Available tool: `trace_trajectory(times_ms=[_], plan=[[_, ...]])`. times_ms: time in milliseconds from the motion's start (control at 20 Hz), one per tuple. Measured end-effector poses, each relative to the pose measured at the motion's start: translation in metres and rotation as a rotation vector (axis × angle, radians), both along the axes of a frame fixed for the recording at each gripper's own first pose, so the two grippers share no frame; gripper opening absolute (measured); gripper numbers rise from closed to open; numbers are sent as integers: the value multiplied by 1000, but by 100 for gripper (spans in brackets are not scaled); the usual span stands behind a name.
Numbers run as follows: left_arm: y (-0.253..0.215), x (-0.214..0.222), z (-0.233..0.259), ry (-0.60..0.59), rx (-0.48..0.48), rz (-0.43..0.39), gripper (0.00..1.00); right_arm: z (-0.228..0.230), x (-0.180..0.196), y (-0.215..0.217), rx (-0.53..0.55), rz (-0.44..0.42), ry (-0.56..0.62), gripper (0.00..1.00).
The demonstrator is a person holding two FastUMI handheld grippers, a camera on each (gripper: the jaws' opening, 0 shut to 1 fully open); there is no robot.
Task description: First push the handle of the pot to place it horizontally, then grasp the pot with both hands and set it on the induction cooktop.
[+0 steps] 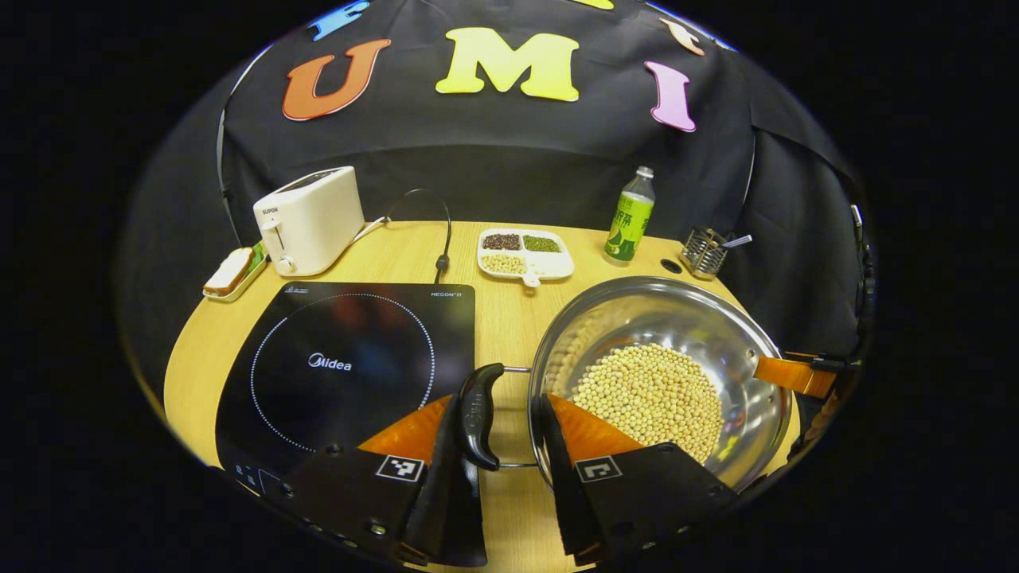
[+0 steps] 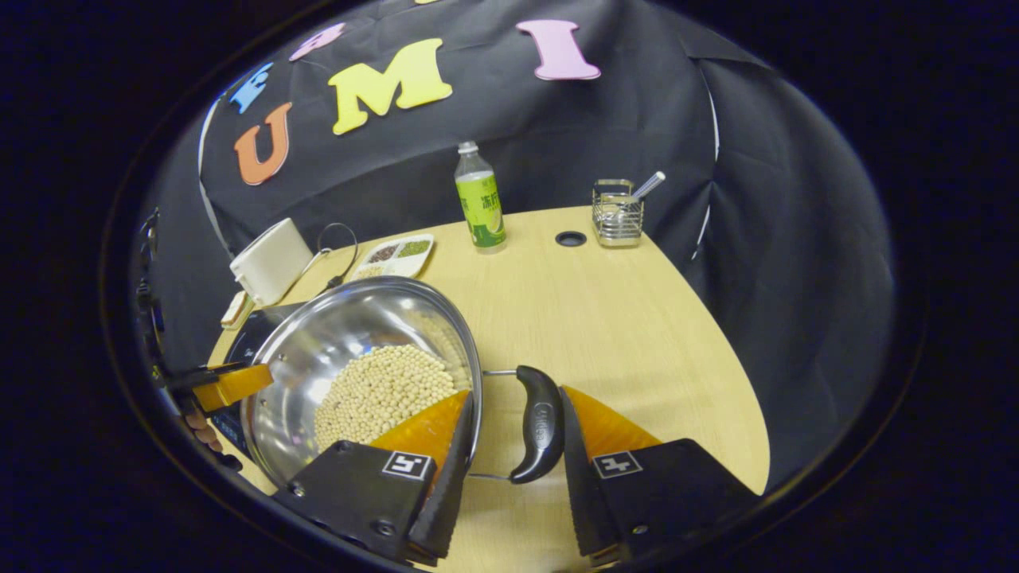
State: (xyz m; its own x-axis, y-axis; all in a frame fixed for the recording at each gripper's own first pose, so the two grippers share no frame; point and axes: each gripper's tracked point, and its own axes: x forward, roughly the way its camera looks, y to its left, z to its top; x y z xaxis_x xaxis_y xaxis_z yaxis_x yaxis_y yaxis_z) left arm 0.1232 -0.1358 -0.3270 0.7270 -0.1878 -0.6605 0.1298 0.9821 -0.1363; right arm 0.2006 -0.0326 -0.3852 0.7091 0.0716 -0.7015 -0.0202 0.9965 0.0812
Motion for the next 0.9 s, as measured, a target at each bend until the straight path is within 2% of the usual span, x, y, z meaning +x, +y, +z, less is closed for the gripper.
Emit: trace_trajectory(times_ms=[350,600,900], plan=[[18,-23,54,-89,-19,14,54,2,-5,-1,-2,27,-70,58],[53,-29,84,-140,-8,55,54,2,-1,1,5,62,-59,58],[99,-24,120,-187,-5,100,54,11,3,5,12,104,-113,58]])
